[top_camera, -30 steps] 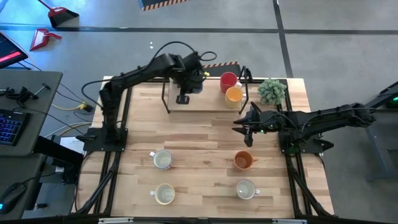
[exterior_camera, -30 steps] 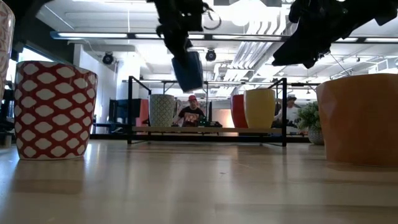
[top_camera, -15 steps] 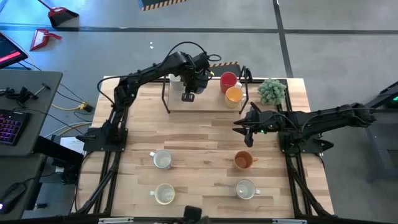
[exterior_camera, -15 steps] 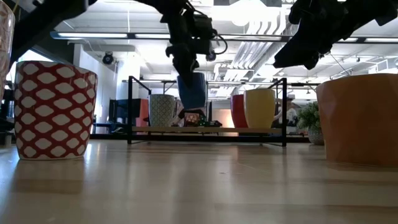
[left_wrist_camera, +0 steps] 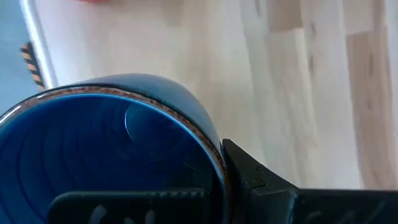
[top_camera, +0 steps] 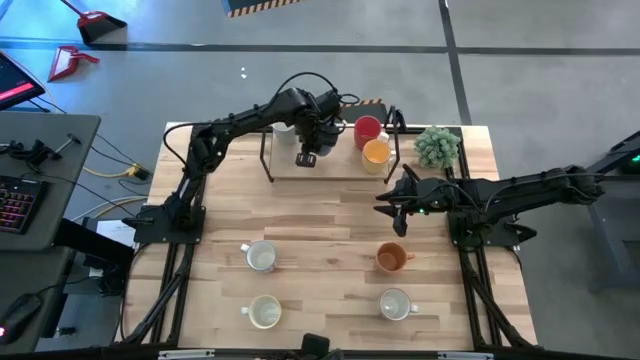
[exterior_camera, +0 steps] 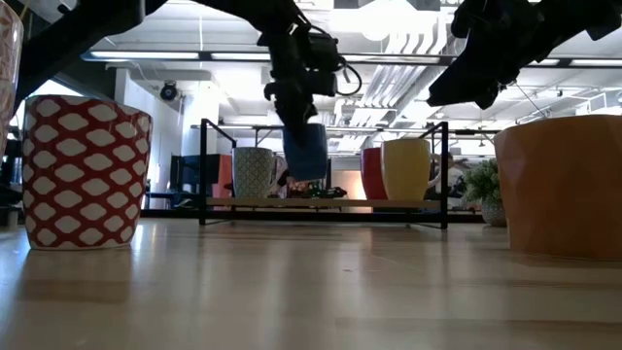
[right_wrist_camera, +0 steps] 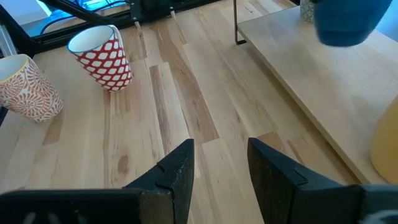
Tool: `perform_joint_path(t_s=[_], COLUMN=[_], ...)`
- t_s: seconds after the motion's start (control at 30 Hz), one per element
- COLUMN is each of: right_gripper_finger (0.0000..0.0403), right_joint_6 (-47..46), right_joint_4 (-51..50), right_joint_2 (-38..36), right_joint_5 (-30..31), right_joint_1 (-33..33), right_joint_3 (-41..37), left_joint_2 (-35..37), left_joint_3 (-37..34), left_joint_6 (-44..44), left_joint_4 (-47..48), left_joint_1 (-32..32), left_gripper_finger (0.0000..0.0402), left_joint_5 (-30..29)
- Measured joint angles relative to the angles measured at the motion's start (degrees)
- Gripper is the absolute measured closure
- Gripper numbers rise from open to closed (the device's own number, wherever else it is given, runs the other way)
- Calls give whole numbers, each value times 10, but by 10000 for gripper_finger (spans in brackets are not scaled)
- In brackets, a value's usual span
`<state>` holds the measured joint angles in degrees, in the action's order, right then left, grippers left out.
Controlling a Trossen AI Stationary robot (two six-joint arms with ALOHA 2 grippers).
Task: Place coffee mugs
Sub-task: Put the blue mug on the shelf
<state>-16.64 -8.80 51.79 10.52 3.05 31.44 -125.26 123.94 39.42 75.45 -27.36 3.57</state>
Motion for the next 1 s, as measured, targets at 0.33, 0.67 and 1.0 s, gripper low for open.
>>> perform_joint_path(t_s=[0.33,0.67,1.0], right_gripper_finger=[272,272,272], right_joint_6=[12,17,15], right_joint_4=[-1,-3,0], right_joint_2=[0,0,0], right_joint_5=[0,0,4], right_joint_1=[0,0,0], right_joint_3=[0,0,0], left_joint_2=[6,7,38], left_joint_3=[-4,-31,-31], left_joint_6=[-17,-29,-42], left_joint_4=[26,33,51], left_joint_1=[5,21,14], left_gripper_finger=[398,398,398], left_joint_5=[2,7,5])
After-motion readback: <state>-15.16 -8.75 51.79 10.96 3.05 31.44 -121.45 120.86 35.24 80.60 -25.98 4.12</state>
